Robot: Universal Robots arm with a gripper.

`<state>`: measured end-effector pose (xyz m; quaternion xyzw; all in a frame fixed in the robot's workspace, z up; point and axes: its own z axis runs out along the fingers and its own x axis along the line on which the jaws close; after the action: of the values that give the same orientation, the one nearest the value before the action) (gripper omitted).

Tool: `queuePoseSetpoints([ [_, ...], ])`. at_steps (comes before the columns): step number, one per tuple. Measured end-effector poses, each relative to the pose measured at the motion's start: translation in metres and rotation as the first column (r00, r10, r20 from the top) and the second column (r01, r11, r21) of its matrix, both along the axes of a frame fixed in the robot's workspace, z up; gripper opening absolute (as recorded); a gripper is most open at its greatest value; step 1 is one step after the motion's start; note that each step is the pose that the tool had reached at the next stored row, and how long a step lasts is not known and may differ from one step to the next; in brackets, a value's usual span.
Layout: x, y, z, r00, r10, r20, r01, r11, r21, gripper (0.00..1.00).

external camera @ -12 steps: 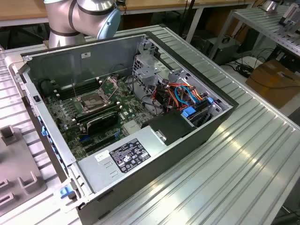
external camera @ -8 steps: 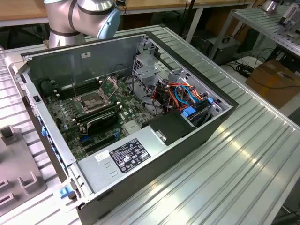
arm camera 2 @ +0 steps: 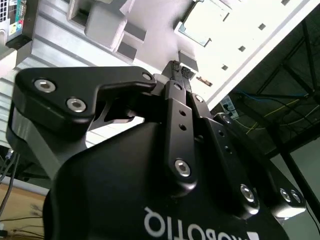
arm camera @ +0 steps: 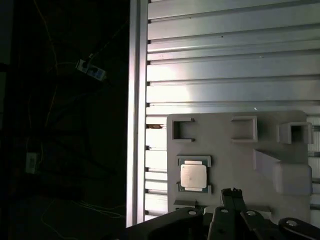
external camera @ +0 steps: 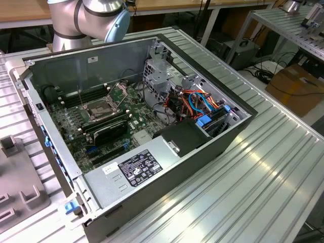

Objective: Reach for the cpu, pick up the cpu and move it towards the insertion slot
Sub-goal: 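Reach for the cpu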

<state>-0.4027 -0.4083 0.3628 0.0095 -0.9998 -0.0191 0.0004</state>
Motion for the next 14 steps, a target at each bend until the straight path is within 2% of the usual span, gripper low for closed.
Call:
queuePoseSetpoints([
  [6, -0.0251, 0.0000, 0.0000, 1.0000, 0.000, 0.0000, 0.000, 1.0000, 0.0000, 0.11],
  [10, -0.0364, 0.0000, 0.0000, 1.0000, 0.000, -0.0001, 0.000, 1.0000, 0.0000, 0.11],
  [14, -0.0423, 0.0000, 0.0000, 1.0000, 0.000, -0.0001, 0.000, 1.0000, -0.0001, 0.11],
])
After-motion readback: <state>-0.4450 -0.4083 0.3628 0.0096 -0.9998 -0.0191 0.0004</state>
